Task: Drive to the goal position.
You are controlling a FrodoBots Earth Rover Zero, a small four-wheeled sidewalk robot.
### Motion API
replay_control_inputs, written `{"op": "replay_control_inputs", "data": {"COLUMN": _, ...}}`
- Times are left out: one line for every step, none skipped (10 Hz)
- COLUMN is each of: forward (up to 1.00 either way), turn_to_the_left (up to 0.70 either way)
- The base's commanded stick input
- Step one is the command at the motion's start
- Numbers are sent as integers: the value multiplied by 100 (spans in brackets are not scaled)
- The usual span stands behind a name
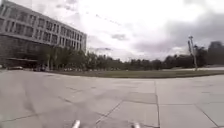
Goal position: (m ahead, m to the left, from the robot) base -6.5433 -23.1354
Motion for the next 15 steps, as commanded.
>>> {"op": "replay_control_inputs", "data": {"forward": 0, "turn_to_the_left": -86}}
{"op": "replay_control_inputs", "data": {"forward": 0, "turn_to_the_left": -86}}
{"op": "replay_control_inputs", "data": {"forward": 0, "turn_to_the_left": -86}}
{"op": "replay_control_inputs", "data": {"forward": 0, "turn_to_the_left": -86}}
{"op": "replay_control_inputs", "data": {"forward": 0, "turn_to_the_left": -86}}
{"op": "replay_control_inputs", "data": {"forward": 0, "turn_to_the_left": -86}}
{"op": "replay_control_inputs", "data": {"forward": 0, "turn_to_the_left": -86}}
{"op": "replay_control_inputs", "data": {"forward": 0, "turn_to_the_left": -86}}
{"op": "replay_control_inputs", "data": {"forward": 0, "turn_to_the_left": -86}}
{"op": "replay_control_inputs", "data": {"forward": 0, "turn_to_the_left": -86}}
{"op": "replay_control_inputs", "data": {"forward": 0, "turn_to_the_left": -86}}
{"op": "replay_control_inputs", "data": {"forward": 0, "turn_to_the_left": -86}}
{"op": "replay_control_inputs", "data": {"forward": 0, "turn_to_the_left": -86}}
{"op": "replay_control_inputs", "data": {"forward": 0, "turn_to_the_left": -86}}
{"op": "replay_control_inputs", "data": {"forward": 0, "turn_to_the_left": -86}}
